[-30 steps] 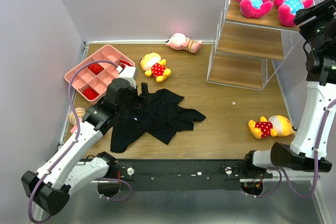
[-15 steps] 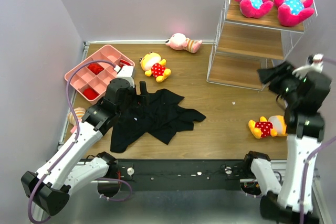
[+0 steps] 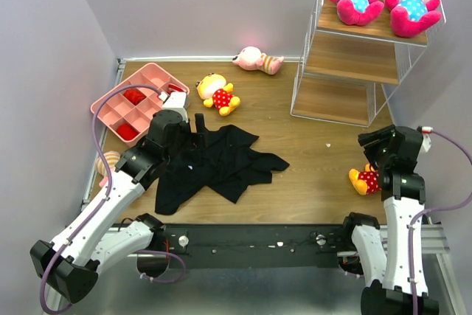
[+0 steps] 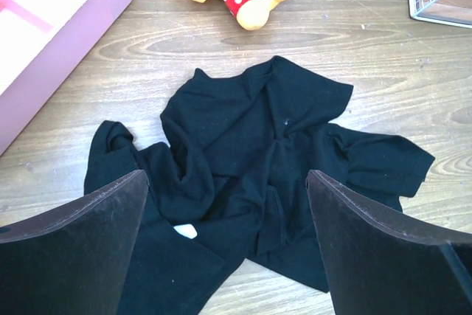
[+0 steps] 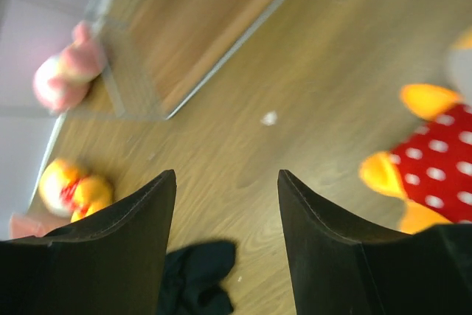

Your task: Place and organize the stuffed toys onto the shelf

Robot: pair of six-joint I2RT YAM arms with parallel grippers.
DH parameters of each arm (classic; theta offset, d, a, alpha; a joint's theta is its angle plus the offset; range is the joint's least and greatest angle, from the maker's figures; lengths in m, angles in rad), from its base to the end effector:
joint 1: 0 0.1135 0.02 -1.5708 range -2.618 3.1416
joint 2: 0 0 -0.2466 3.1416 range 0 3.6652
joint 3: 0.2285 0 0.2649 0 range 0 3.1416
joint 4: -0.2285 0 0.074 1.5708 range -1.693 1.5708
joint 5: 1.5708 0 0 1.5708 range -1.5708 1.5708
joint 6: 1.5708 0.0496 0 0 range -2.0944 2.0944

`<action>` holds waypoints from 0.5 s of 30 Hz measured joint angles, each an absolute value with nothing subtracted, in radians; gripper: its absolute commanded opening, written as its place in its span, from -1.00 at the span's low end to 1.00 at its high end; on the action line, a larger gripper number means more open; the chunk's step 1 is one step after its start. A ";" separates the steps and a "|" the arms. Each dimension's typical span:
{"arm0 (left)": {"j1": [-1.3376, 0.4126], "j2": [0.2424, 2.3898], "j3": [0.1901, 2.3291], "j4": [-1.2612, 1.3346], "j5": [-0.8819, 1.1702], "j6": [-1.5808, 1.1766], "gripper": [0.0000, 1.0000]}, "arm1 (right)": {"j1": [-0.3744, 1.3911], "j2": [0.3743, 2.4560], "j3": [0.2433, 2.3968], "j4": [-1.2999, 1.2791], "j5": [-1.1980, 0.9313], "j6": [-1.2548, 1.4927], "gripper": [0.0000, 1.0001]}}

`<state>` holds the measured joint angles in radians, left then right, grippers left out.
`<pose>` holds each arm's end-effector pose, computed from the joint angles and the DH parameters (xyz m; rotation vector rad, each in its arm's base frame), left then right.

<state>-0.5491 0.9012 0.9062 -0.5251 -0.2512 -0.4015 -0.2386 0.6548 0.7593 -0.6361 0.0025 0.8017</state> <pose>0.2031 -0.1098 0.3075 0.0016 2.0886 -0.3187 0.1761 -0.0430 0.2876 1.0551 1.8391 0.3344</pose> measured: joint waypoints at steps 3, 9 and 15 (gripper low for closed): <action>-0.549 0.902 0.905 -0.525 -0.250 -0.401 0.96 | -0.237 0.661 0.727 -0.700 0.161 0.879 0.29; -0.549 0.915 0.902 -0.525 -0.241 -0.401 0.96 | -0.237 0.701 0.716 -0.880 0.376 1.089 0.30; -0.550 0.924 0.900 -0.524 -0.222 -0.401 0.96 | -0.237 0.719 0.639 -0.958 0.458 1.230 0.36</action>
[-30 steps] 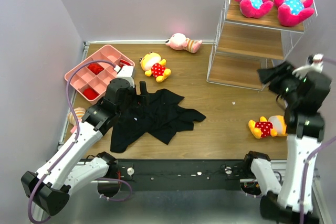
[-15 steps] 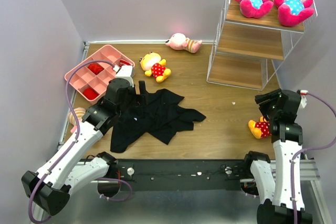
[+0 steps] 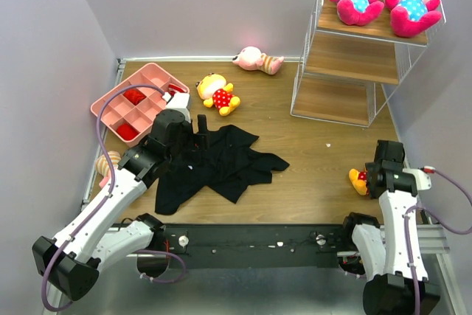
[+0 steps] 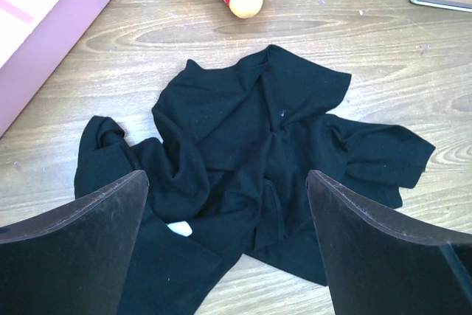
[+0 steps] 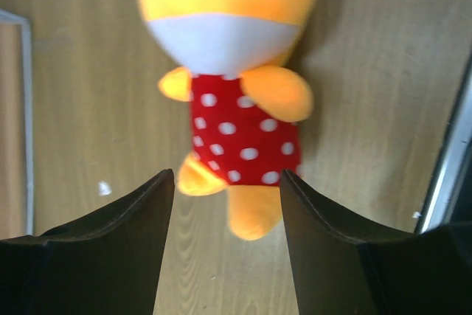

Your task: Place and organize the stuffed toys onto the shelf

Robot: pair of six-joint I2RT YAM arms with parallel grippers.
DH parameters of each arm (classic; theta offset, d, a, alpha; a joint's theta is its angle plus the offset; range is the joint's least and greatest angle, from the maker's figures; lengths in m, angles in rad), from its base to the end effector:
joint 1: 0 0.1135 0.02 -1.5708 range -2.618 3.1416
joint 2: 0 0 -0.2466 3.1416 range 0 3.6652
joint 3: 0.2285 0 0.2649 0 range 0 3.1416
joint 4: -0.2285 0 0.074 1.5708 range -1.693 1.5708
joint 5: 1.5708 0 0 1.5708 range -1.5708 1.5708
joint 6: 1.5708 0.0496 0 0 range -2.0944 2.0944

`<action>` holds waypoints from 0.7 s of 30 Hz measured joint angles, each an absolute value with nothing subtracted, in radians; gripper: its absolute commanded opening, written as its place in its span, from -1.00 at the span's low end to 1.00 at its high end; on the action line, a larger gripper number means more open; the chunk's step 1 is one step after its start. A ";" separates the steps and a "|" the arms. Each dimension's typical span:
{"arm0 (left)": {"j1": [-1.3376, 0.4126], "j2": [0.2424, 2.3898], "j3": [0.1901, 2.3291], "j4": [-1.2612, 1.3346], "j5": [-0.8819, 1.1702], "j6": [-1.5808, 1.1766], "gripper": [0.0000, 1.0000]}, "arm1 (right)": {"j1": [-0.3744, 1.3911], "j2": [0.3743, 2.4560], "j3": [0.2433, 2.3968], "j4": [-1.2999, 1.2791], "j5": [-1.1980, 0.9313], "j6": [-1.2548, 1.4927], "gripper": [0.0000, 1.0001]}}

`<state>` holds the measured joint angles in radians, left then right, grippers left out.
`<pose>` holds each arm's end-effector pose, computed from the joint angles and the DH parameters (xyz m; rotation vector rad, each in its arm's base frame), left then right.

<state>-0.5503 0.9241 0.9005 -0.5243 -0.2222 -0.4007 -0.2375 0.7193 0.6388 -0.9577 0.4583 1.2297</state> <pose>0.2062 -0.1137 0.3005 0.0260 2.1215 -0.3340 0.1471 -0.0582 0.2130 1.7617 1.7208 -0.1850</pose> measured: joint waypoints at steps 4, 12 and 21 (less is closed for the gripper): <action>-0.552 0.924 0.900 -0.524 -0.222 -0.400 0.96 | -0.237 0.704 0.586 -0.979 0.486 1.277 0.39; -0.552 0.932 0.899 -0.524 -0.222 -0.400 0.96 | -0.237 0.712 0.524 -0.943 0.493 1.308 0.38; -0.552 0.937 0.899 -0.524 -0.223 -0.400 0.96 | -0.237 0.708 0.410 -0.699 0.481 1.171 -0.93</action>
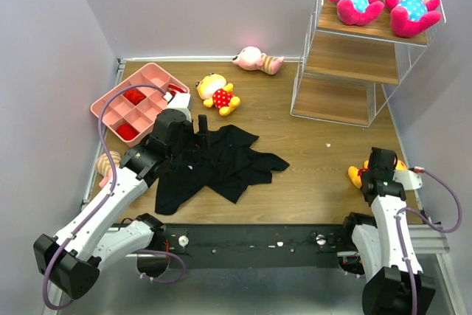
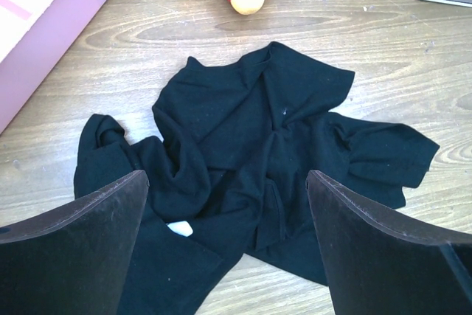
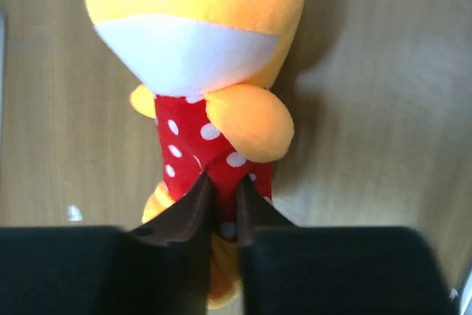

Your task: Place and organize the stuffed toys onto the shelf

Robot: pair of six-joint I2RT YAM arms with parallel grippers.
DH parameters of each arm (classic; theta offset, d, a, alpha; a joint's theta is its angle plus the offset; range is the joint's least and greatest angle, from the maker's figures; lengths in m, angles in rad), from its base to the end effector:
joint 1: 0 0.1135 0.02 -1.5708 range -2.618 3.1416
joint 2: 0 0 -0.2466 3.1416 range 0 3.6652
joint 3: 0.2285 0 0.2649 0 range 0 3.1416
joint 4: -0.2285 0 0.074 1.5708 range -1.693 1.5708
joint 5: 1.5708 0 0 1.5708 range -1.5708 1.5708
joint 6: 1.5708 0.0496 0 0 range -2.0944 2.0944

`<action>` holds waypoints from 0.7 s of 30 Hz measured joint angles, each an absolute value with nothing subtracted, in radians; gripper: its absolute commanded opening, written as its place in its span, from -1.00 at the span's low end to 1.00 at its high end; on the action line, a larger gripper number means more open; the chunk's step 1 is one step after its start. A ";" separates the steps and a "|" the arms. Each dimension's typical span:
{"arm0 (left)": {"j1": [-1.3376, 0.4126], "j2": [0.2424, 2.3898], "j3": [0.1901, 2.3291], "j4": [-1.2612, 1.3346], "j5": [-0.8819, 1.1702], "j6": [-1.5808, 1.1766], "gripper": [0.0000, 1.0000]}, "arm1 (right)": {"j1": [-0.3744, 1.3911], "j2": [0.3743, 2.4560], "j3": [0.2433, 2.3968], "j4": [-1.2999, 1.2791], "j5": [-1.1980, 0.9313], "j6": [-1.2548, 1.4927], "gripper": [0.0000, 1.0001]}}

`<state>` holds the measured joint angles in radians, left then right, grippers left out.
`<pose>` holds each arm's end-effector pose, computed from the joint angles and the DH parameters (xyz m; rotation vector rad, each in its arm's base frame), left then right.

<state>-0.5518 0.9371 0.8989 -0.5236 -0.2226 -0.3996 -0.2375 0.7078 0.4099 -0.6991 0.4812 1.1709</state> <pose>0.2081 -0.1153 0.2971 0.0309 2.1343 -0.3271 0.1510 -0.0602 0.1564 1.6967 1.7272 -0.2086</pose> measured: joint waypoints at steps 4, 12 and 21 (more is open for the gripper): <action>-0.552 0.937 0.899 -0.524 -0.223 -0.396 0.96 | -0.237 0.675 0.394 -0.590 0.429 1.023 -0.98; -0.552 0.937 0.899 -0.523 -0.223 -0.392 0.96 | -0.237 0.573 0.434 -0.488 0.212 0.731 -0.98; -0.552 0.937 0.899 -0.523 -0.223 -0.389 0.96 | -0.237 0.558 0.563 -0.437 -0.195 0.528 -0.99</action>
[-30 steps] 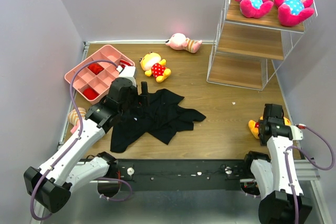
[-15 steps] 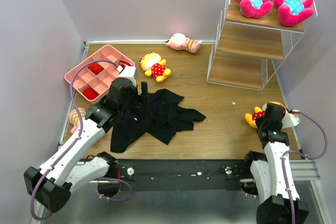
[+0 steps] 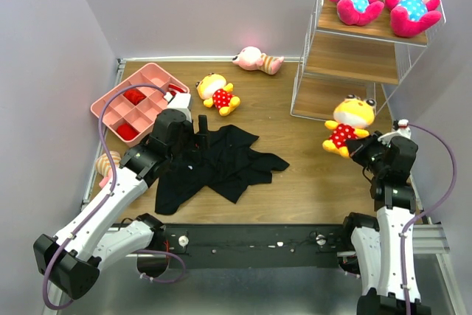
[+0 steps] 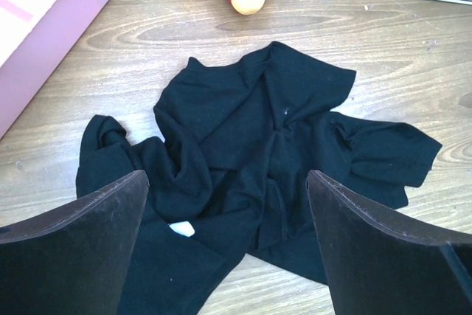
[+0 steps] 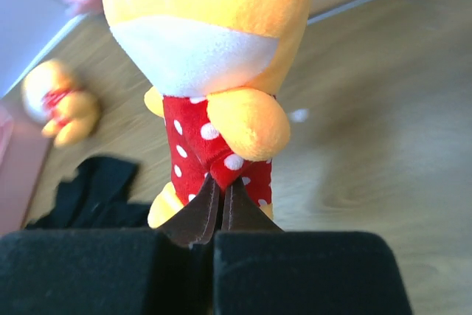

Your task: Place and organize the stuffed toys onto the shelf

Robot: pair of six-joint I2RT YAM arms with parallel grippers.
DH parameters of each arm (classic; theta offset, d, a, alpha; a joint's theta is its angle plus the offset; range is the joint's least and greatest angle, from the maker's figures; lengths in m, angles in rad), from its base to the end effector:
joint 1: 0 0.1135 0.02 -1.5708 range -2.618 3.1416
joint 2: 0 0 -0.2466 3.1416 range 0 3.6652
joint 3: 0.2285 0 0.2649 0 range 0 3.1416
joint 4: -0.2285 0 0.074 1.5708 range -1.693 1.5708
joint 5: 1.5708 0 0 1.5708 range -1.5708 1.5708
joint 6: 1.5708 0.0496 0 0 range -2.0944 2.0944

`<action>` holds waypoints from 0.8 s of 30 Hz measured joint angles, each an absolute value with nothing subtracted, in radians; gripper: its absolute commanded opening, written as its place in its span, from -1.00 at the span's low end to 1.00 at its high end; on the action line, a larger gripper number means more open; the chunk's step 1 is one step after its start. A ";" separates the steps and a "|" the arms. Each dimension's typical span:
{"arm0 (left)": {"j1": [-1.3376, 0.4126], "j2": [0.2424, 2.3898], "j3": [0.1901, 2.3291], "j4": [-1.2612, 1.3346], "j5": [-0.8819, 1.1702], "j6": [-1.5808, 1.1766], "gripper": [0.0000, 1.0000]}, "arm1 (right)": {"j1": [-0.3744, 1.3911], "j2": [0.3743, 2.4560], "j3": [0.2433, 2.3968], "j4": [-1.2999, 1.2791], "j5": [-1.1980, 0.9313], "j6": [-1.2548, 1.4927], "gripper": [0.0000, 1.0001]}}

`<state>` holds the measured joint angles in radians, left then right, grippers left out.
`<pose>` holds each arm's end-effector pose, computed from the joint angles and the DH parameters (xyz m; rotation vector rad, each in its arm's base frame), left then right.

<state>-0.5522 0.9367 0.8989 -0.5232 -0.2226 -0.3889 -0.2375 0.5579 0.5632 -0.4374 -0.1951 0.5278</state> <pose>0.2080 -0.1153 0.2973 0.0426 2.1327 -0.3214 0.1771 -0.0330 0.2541 0.6339 1.9122 0.3808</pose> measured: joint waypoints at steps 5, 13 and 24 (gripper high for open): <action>-0.552 0.937 0.899 -0.524 -0.223 -0.388 0.96 | -0.237 0.544 0.572 -0.377 -0.422 0.477 -0.98; -0.552 0.934 0.899 -0.524 -0.222 -0.385 0.96 | -0.237 0.635 0.654 -0.252 -0.551 0.482 -0.98; -0.552 0.930 0.899 -0.524 -0.205 -0.385 0.96 | -0.237 0.889 0.822 -0.110 -0.548 0.554 -0.99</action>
<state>-0.5518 0.9298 0.8989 -0.5236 -0.2054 -0.3847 -0.2375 0.8886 0.8215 -0.1097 -0.5484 0.5537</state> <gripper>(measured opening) 0.982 0.023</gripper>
